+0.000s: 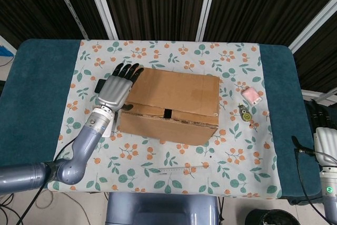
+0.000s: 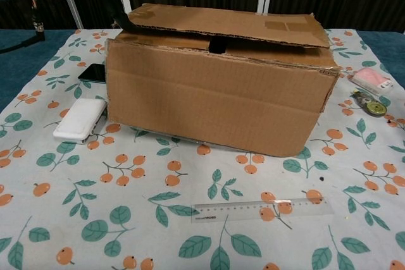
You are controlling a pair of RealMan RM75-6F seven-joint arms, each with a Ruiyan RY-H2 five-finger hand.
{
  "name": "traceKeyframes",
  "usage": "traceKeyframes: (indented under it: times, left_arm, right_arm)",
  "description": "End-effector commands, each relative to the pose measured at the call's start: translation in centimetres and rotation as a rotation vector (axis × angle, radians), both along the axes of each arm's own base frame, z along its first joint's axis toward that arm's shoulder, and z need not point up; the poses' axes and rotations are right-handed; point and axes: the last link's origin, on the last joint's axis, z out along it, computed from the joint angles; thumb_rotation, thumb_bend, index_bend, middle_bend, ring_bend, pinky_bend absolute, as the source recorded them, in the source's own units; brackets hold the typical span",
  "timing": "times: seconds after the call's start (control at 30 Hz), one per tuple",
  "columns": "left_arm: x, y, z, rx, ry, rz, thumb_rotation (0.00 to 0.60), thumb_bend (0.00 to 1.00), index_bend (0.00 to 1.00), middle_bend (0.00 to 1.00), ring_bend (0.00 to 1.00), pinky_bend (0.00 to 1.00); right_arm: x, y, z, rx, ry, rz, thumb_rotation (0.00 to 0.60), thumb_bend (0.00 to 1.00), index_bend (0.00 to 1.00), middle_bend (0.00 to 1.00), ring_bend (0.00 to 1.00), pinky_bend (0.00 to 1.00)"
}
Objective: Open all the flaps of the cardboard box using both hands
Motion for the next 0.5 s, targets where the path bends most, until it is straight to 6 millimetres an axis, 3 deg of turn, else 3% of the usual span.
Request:
traceKeyframes:
  times: [0.03, 0.27, 0.5]
  left_arm:
    - [0.1, 0.4, -0.4, -0.001, 0.015, -0.002, 0.6, 0.1, 0.0, 0.0, 0.0, 0.0]
    - [0.3, 1.2, -0.9, 0.007, 0.043, -0.005, 0.6, 0.1, 0.0, 0.0, 0.0, 0.0]
    - [1.5, 2.0, -0.2, 0.063, 0.01, -0.041, 0.6, 0.13, 0.0, 0.0, 0.0, 0.0]
  right_arm:
    - [0.0, 0.0, 0.0, -0.002, -0.002, 0.0, 0.6, 0.35, 0.0, 0.0, 0.0, 0.22]
    - [0.0, -0.1, 0.2, -0.01, -0.011, -0.004, 0.6, 0.35, 0.0, 0.0, 0.0, 0.22]
    - [0.0, -0.1, 0.2, -0.011, -0.018, -0.004, 0.6, 0.35, 0.0, 0.0, 0.0, 0.22]
